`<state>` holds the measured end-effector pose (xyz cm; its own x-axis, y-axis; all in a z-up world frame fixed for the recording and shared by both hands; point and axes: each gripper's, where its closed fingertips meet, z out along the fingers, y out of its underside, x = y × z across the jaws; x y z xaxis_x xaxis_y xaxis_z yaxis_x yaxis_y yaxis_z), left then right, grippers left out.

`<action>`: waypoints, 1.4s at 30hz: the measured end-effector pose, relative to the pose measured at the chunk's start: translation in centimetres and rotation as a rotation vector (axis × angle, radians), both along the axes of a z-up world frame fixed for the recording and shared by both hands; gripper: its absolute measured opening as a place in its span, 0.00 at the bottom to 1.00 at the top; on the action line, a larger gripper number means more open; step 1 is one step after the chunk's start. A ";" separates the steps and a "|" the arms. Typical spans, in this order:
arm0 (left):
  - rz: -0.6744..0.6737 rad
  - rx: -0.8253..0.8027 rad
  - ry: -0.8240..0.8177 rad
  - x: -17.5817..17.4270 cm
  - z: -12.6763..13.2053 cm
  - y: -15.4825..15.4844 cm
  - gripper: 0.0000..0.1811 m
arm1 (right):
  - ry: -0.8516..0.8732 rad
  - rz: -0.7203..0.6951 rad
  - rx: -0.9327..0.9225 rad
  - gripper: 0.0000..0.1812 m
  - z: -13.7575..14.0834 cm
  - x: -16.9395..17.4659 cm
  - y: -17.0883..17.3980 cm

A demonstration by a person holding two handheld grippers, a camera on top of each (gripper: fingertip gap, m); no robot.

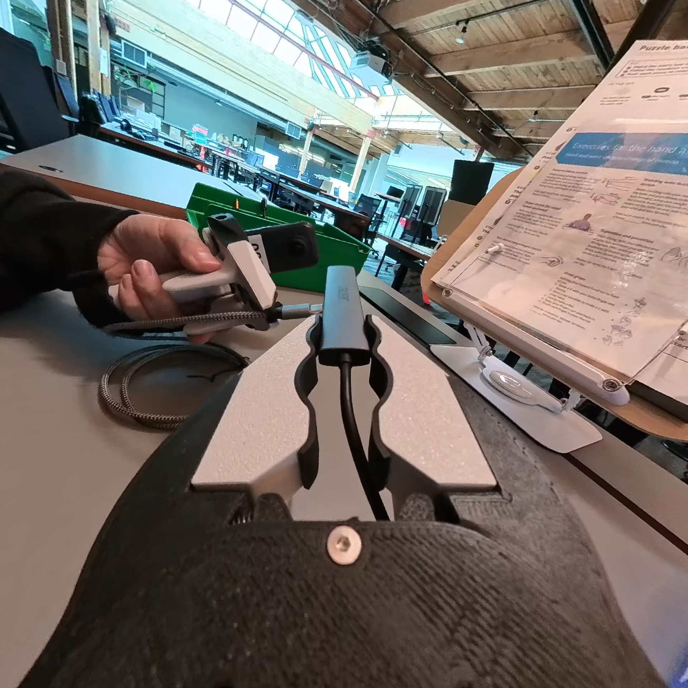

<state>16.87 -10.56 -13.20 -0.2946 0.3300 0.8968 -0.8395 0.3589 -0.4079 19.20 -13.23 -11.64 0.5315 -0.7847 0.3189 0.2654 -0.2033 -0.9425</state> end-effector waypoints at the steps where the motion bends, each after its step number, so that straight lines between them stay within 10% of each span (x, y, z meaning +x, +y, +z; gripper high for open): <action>1: -0.002 0.002 -0.001 -0.1 0.0 0.0 0.01 | -0.004 0.001 -0.003 0.12 0.0 0.0 0.1; 16: 0.057 0.018 -0.045 0.7 -0.4 -0.3 0.01 | -0.032 -0.039 -0.130 0.12 -0.5 0.2 0.0; 31: 0.575 0.120 -1.272 3.3 0.1 -1.7 0.08 | 0.085 -0.254 0.059 0.12 0.0 2.0 -1.8; 42: 0.654 0.182 -1.375 3.7 -0.3 -1.8 0.01 | 0.099 -0.265 0.042 0.12 -0.5 2.1 -1.7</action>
<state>20.58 -12.40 -13.53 -0.9494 -0.2640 -0.1704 0.1133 0.2182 -0.9693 21.32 -14.96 -12.18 0.3330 -0.9119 0.2398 0.1146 -0.2133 -0.9703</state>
